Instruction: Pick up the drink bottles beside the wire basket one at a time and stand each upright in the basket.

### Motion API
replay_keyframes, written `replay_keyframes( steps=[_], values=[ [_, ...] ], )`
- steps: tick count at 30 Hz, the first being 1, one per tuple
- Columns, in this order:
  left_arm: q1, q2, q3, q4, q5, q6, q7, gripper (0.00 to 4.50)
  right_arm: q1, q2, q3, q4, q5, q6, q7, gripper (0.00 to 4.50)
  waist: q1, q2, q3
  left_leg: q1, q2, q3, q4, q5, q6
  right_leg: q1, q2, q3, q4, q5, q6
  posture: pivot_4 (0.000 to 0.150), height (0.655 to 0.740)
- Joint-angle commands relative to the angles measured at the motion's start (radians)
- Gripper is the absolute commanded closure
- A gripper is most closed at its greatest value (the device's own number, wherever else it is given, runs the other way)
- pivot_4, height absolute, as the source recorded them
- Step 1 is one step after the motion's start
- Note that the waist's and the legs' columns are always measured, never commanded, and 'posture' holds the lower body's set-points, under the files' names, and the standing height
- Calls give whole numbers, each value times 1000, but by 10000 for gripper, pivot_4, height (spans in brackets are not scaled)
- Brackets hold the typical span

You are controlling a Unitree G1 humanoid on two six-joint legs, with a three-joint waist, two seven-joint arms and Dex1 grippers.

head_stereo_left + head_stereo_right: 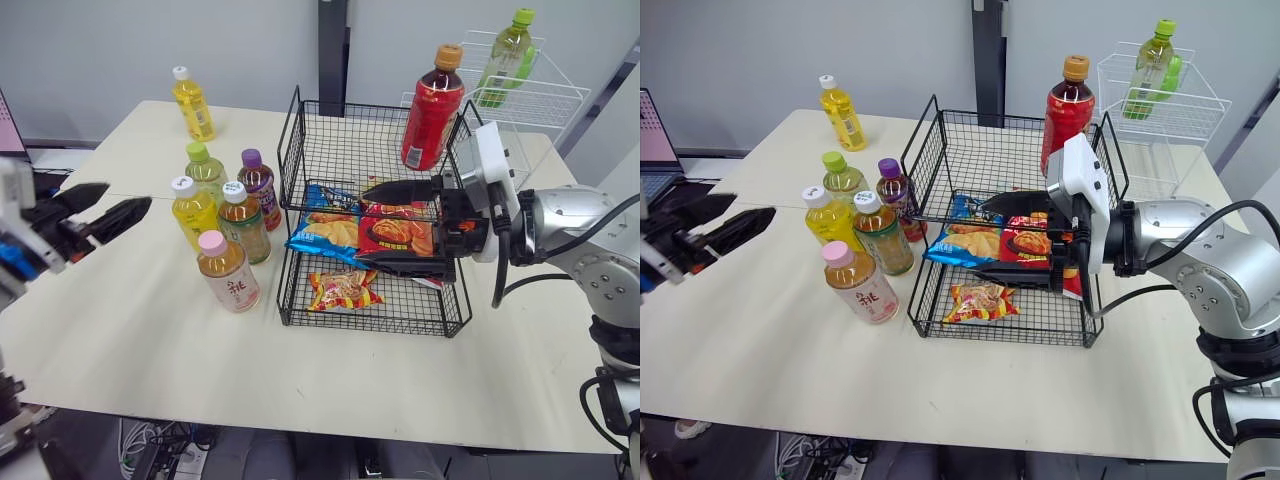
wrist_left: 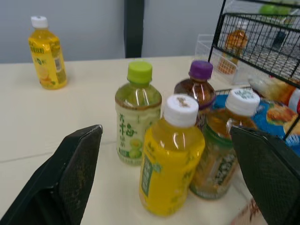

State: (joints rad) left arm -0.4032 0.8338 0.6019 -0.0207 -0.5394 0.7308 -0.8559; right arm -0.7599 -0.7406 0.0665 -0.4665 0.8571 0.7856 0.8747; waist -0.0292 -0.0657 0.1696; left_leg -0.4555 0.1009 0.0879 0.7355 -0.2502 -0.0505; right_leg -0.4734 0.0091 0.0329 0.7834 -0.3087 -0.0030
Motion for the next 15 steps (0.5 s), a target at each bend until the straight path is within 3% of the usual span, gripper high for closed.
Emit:
replay_keyframes(
  steps=[1, 11, 15],
  values=[
    [-47, -4, -76, 40, 45, -76, 49, 70, -10, -1, -41, -27, 7, -11, 9, 0, -1, 0, 0, 0, 0, 0, 0, 0, 0, 0, 0, 0, 0, 0, 0, 1500, 6736],
    [-175, -57, -218, 174, 107, -175, 130, 70, -1, 1, -53, -44, 11, 0, -5, 0, -3, 0, 0, 0, 0, 0, 0, 0, 0, 0, 1, -1, 0, 1, -1, 1500, 6736],
    [-168, -65, -232, 171, 99, -165, 129, 8010, 1, 2, -56, -49, 11, 5, -12, 0, -4, 0, 0, 0, 0, -1, 0, 0, 0, 0, 1, -1, 0, 1, -1, 1500, 6736]
  ],
)
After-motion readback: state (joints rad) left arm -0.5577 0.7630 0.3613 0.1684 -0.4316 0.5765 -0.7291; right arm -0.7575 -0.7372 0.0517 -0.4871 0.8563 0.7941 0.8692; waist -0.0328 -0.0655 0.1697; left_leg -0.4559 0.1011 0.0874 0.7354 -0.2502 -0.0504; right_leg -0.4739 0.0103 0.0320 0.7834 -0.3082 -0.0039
